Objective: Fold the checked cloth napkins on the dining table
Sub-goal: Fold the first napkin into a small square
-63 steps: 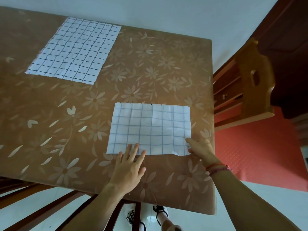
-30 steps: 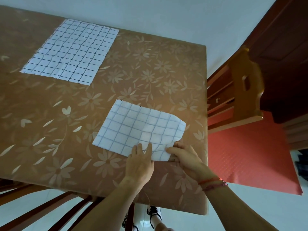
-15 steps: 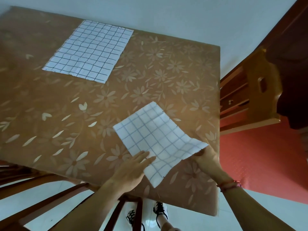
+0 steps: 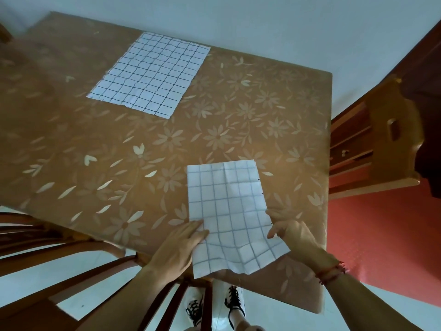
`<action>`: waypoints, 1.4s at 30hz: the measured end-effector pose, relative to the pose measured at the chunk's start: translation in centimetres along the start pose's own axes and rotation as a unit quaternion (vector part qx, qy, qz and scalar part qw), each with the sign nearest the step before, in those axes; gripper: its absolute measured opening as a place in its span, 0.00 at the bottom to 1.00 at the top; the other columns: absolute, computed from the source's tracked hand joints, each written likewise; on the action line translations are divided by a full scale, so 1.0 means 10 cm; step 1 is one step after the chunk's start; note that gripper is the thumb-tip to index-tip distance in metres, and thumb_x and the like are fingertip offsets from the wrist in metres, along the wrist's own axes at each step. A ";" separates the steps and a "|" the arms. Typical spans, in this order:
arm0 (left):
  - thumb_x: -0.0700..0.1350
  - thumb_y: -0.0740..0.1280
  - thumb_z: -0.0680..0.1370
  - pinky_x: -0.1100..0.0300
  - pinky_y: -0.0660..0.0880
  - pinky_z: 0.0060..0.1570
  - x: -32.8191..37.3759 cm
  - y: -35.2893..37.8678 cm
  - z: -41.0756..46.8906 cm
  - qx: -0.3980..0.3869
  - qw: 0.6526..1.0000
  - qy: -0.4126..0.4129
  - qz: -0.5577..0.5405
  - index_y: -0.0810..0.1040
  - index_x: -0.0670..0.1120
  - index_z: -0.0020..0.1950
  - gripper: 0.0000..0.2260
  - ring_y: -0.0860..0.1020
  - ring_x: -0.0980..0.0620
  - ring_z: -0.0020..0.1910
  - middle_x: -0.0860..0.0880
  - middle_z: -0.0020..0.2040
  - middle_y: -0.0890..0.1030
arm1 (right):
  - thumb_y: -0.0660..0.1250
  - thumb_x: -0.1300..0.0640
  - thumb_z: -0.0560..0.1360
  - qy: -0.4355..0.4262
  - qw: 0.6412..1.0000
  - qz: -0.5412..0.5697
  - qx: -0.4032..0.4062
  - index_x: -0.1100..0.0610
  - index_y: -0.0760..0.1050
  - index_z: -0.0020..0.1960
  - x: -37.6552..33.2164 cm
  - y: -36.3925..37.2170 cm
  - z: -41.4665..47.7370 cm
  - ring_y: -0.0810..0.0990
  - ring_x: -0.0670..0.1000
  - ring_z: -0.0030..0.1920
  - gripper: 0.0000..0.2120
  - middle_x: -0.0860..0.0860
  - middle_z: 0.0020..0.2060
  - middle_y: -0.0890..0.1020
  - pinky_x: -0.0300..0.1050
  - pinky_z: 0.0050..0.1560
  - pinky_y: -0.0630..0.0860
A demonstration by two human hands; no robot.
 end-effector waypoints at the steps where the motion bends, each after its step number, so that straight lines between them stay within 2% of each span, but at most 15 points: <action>1: 0.35 0.66 0.77 0.56 0.59 0.70 -0.02 0.00 -0.02 0.000 1.000 0.002 0.001 0.71 0.50 0.71 0.24 0.66 0.46 0.73 0.46 0.74 0.67 | 0.66 0.80 0.65 0.005 1.000 -0.006 -0.020 0.57 0.83 0.36 0.04 0.03 0.01 0.72 0.51 0.70 0.19 0.54 0.64 0.78 0.38 0.63 0.69; 4: 0.33 0.69 0.74 0.55 0.59 0.69 -0.06 0.00 -0.06 -0.002 1.000 0.001 0.003 0.72 0.50 0.71 0.27 0.67 0.46 0.72 0.45 0.74 0.68 | 0.65 0.77 0.69 0.012 0.998 -0.024 -0.056 0.54 0.82 0.38 0.03 0.09 0.05 0.68 0.47 0.71 0.19 0.53 0.66 0.78 0.45 0.69 0.70; 8: 0.32 0.64 0.77 0.59 0.57 0.70 -0.06 -0.03 -0.07 0.000 1.000 -0.008 -0.015 0.71 0.48 0.72 0.25 0.63 0.49 0.74 0.49 0.75 0.65 | 0.62 0.77 0.70 0.047 0.997 -0.017 -0.065 0.55 0.83 0.40 0.03 0.13 0.07 0.71 0.45 0.70 0.19 0.50 0.62 0.81 0.32 0.64 0.65; 11: 0.33 0.67 0.75 0.52 0.67 0.68 -0.07 -0.06 -0.08 -0.001 1.000 -0.011 -0.019 0.74 0.47 0.69 0.23 0.70 0.46 0.70 0.47 0.72 0.70 | 0.64 0.77 0.71 0.074 0.994 0.003 -0.083 0.54 0.81 0.39 0.10 0.16 0.07 0.73 0.45 0.68 0.19 0.52 0.59 0.82 0.21 0.55 0.65; 14: 0.36 0.68 0.75 0.51 0.74 0.60 -0.11 -0.09 -0.07 0.019 1.000 -0.003 -0.012 0.76 0.48 0.65 0.19 0.76 0.48 0.63 0.48 0.68 0.75 | 0.67 0.77 0.70 0.101 0.990 0.044 -0.092 0.49 0.79 0.36 0.10 0.11 0.06 0.77 0.46 0.63 0.21 0.54 0.56 0.82 0.27 0.55 0.72; 17: 0.43 0.60 0.79 0.64 0.70 0.57 -0.08 -0.16 -0.03 0.043 0.998 0.018 -0.034 0.77 0.49 0.59 0.11 0.77 0.55 0.56 0.51 0.60 0.80 | 0.72 0.71 0.70 0.098 0.988 0.073 -0.089 0.54 0.81 0.41 0.04 0.02 0.03 0.79 0.47 0.57 0.13 0.51 0.51 0.82 0.28 0.53 0.74; 20: 0.46 0.59 0.80 0.63 0.72 0.42 -0.08 -0.25 0.07 0.055 0.994 -0.028 -0.093 0.79 0.49 0.51 0.09 0.76 0.57 0.43 0.55 0.45 0.80 | 0.79 0.62 0.65 0.107 0.989 0.100 -0.036 0.49 0.82 0.42 0.02 -0.04 0.10 0.82 0.42 0.48 0.11 0.45 0.43 0.85 0.24 0.47 0.72; 23: 0.45 0.58 0.81 0.68 0.68 0.36 -0.17 -0.32 0.20 0.087 0.984 -0.124 -0.093 0.78 0.51 0.45 0.11 0.74 0.58 0.37 0.56 0.36 0.78 | 0.77 0.58 0.69 0.089 0.988 0.125 0.031 0.47 0.80 0.39 -0.03 -0.10 0.22 0.79 0.42 0.36 0.08 0.44 0.34 0.82 0.34 0.38 0.73; 25: 0.45 0.58 0.83 0.64 0.64 0.32 -0.26 -0.32 0.27 0.068 0.973 -0.191 -0.106 0.70 0.54 0.37 0.14 0.73 0.55 0.32 0.56 0.30 0.72 | 0.74 0.54 0.71 0.134 0.981 0.134 0.045 0.48 0.80 0.44 -0.03 -0.11 0.35 0.79 0.44 0.35 0.04 0.48 0.34 0.82 0.44 0.38 0.76; 27: 0.49 0.57 0.83 0.60 0.62 0.31 -0.30 -0.35 0.32 0.064 0.964 -0.228 -0.118 0.63 0.55 0.34 0.16 0.69 0.56 0.27 0.55 0.27 0.68 | 0.73 0.50 0.71 0.171 0.973 0.147 0.047 0.51 0.80 0.46 0.01 -0.09 0.47 0.81 0.48 0.37 0.07 0.50 0.37 0.83 0.49 0.41 0.79; 32: 0.49 0.58 0.82 0.58 0.62 0.30 -0.39 -0.37 0.43 0.099 0.934 -0.275 -0.206 0.66 0.49 0.34 0.16 0.64 0.53 0.26 0.52 0.27 0.66 | 0.76 0.49 0.69 0.239 0.930 0.275 0.045 0.48 0.80 0.52 0.09 -0.03 0.64 0.85 0.48 0.44 0.12 0.46 0.43 0.86 0.50 0.47 0.82; 34: 0.49 0.57 0.82 0.55 0.67 0.31 -0.42 -0.37 0.46 0.103 0.926 -0.286 -0.224 0.71 0.44 0.39 0.15 0.69 0.47 0.30 0.45 0.31 0.71 | 0.78 0.54 0.67 0.246 0.920 0.305 0.009 0.49 0.80 0.53 0.09 -0.01 0.66 0.86 0.49 0.44 0.15 0.48 0.43 0.87 0.48 0.46 0.82; 36: 0.48 0.57 0.83 0.63 0.66 0.30 -0.44 -0.38 0.47 0.106 0.922 -0.291 -0.233 0.71 0.41 0.40 0.15 0.68 0.49 0.29 0.45 0.31 0.71 | 0.79 0.61 0.66 0.231 0.915 0.329 -0.030 0.54 0.82 0.53 0.06 0.01 0.65 0.86 0.50 0.45 0.17 0.49 0.44 0.87 0.48 0.47 0.82; 39: 0.48 0.59 0.82 0.63 0.64 0.30 -0.48 -0.39 0.46 0.120 0.919 -0.295 -0.233 0.69 0.41 0.37 0.16 0.65 0.54 0.29 0.47 0.29 0.68 | 0.78 0.62 0.68 0.230 0.922 0.310 -0.038 0.55 0.84 0.48 0.09 0.01 0.60 0.86 0.52 0.41 0.10 0.49 0.40 0.87 0.47 0.43 0.82; 42: 0.48 0.60 0.82 0.61 0.69 0.31 -0.50 -0.36 0.46 0.117 0.911 -0.297 -0.261 0.73 0.46 0.38 0.13 0.72 0.53 0.31 0.47 0.33 0.76 | 0.77 0.60 0.69 0.248 0.926 0.284 -0.015 0.54 0.83 0.46 0.15 0.04 0.58 0.86 0.53 0.39 0.07 0.48 0.38 0.87 0.47 0.39 0.82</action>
Point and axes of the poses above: each hand's wrist, its own z-axis towards the middle knuckle, its own y-axis out of the palm, x = y × z, the point moved 5 cm from there along z, towards the middle knuckle
